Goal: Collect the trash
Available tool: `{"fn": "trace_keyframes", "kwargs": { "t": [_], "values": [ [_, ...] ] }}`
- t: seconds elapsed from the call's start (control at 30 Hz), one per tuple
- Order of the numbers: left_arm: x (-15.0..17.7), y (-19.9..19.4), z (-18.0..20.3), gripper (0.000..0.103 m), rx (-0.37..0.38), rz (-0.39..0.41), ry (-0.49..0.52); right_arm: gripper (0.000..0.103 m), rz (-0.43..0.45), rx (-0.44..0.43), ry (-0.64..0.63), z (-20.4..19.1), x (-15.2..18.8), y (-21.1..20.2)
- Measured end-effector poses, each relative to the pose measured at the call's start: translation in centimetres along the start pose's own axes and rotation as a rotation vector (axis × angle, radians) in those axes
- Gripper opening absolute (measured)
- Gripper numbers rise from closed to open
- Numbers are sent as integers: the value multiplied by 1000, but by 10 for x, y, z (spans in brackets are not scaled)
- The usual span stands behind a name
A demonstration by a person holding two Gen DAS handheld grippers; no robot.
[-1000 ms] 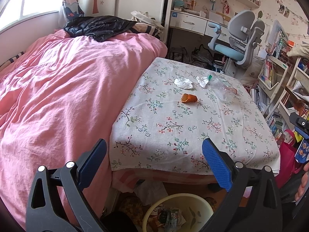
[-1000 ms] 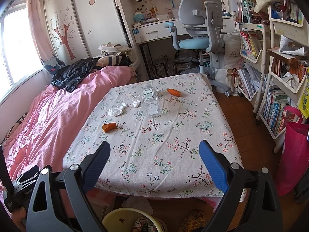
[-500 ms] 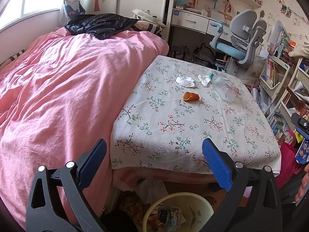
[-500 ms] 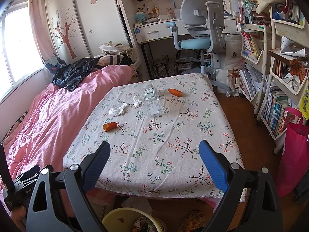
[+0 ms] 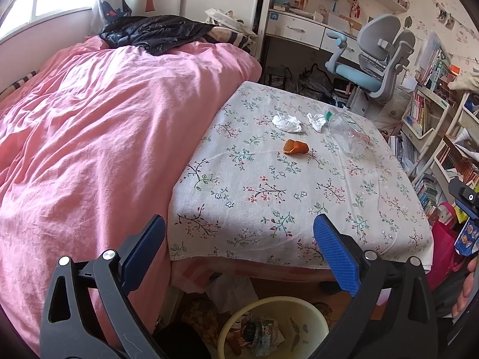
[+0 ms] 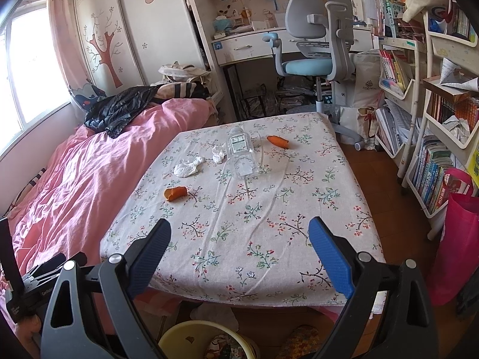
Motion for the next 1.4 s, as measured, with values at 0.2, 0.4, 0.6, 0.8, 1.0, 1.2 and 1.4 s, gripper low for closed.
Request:
{"fn": "trace_keyframes", "kwargs": {
  "t": [0.2, 0.4, 0.6, 0.8, 1.0, 1.2, 1.4],
  "values": [
    [-22, 12, -13, 96, -6, -17, -66, 89, -30, -38, -29, -10, -1, 18],
    [-41, 39, -4, 96, -35, -45, -31, 89, -56, -71, -30, -11, -4, 40],
    [-65, 77, 24, 96, -16, -70, 85, 89, -71, -93, -24, -5, -14, 61],
    [-84, 134, 61, 95, 6, -98, 207, 89, -84, -76, -2, 20, -26, 80],
    [-90, 183, 91, 95, 27, -132, 286, 89, -101, -63, -57, 21, -45, 110],
    [-95, 212, 114, 90, 61, -146, 370, 89, -176, -32, -186, -2, -72, 174],
    [-88, 229, 130, 66, 107, -183, 448, 89, -277, 70, -191, 4, -94, 238]
  ]
}}
Point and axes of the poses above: each gripper's, at about its wrist camera, not at the fingertips, and y roughly the way its jaws point, z to its right, x to its underside, the point moved 4 cm from there along y, roughly the way its jaws point, and after that the axes turned 6 degrees about -y, right-handed, at the moved point
